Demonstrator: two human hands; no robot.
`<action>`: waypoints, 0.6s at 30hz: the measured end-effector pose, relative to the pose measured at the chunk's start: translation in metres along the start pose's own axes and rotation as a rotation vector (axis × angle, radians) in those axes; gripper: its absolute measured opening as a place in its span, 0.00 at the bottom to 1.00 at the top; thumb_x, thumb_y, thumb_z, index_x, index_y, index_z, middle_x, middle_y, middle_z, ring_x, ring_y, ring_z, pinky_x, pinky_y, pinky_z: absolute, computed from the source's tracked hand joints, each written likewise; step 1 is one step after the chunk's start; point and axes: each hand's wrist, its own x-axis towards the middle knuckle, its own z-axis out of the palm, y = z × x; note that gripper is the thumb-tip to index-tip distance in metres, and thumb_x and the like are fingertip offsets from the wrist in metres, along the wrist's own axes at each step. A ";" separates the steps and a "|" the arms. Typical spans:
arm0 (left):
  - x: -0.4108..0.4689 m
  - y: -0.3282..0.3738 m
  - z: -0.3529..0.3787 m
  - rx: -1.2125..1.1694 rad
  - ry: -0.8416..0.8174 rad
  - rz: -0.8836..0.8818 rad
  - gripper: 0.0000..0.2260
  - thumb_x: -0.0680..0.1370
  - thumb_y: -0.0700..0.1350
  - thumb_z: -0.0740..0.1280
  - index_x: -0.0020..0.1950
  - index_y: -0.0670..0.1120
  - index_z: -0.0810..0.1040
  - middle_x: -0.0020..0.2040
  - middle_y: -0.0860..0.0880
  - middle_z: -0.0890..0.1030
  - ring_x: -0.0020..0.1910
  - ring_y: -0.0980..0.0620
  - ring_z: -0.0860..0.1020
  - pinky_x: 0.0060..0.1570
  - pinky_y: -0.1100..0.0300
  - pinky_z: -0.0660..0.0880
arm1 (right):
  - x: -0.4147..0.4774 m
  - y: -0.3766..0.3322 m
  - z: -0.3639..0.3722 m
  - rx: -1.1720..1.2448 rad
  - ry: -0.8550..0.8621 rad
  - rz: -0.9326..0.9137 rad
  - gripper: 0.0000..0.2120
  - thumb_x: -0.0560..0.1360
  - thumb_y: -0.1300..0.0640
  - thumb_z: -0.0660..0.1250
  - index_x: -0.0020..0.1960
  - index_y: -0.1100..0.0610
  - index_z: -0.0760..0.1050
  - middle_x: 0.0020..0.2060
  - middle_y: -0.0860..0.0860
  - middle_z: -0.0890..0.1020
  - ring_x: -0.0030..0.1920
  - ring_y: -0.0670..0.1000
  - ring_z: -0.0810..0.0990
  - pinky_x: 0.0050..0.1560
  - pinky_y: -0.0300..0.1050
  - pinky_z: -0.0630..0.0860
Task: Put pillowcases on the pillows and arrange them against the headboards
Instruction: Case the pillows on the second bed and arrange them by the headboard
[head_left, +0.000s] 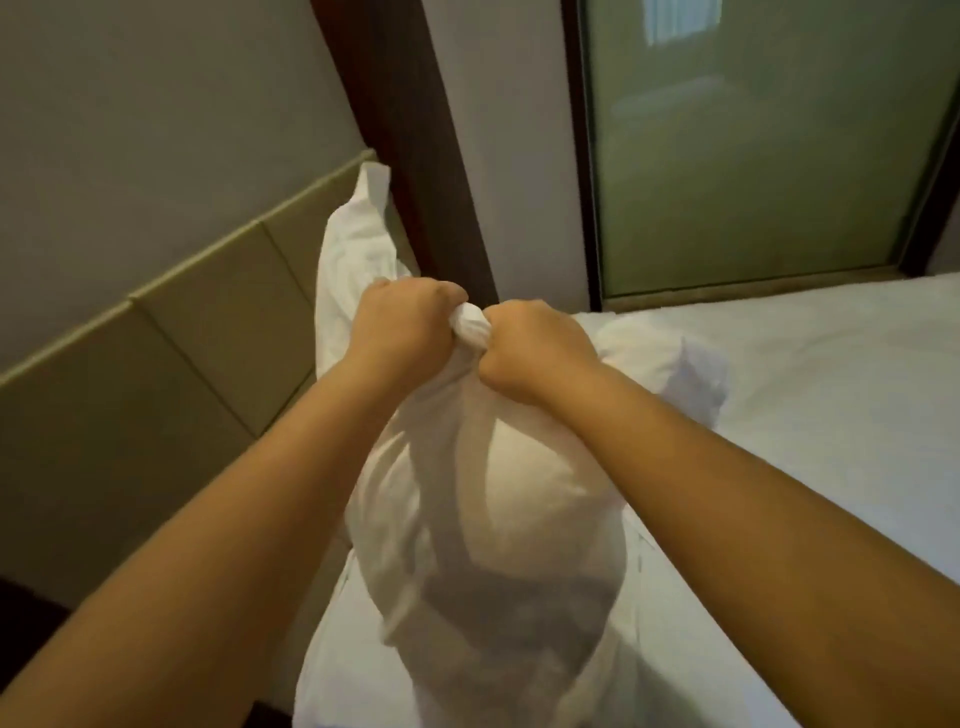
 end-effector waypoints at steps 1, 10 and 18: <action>-0.006 -0.017 -0.015 0.007 0.072 -0.039 0.04 0.74 0.46 0.68 0.44 0.47 0.80 0.42 0.46 0.83 0.44 0.43 0.80 0.47 0.54 0.69 | 0.008 -0.022 -0.010 -0.083 0.019 -0.101 0.08 0.73 0.55 0.63 0.51 0.51 0.76 0.41 0.51 0.77 0.45 0.57 0.79 0.42 0.47 0.72; -0.078 -0.099 -0.055 -0.067 -0.229 -0.285 0.14 0.65 0.53 0.63 0.48 0.50 0.67 0.47 0.51 0.73 0.48 0.45 0.73 0.43 0.53 0.66 | 0.048 -0.079 -0.015 -0.349 -0.093 -0.438 0.07 0.71 0.56 0.66 0.47 0.49 0.80 0.38 0.49 0.77 0.40 0.54 0.76 0.40 0.44 0.69; -0.106 -0.077 0.021 -0.043 -0.614 -0.573 0.11 0.71 0.45 0.66 0.53 0.53 0.74 0.48 0.52 0.78 0.44 0.49 0.74 0.43 0.55 0.72 | 0.077 -0.014 0.047 -0.425 -0.205 -0.419 0.07 0.73 0.54 0.66 0.51 0.52 0.74 0.47 0.52 0.80 0.44 0.54 0.77 0.45 0.48 0.72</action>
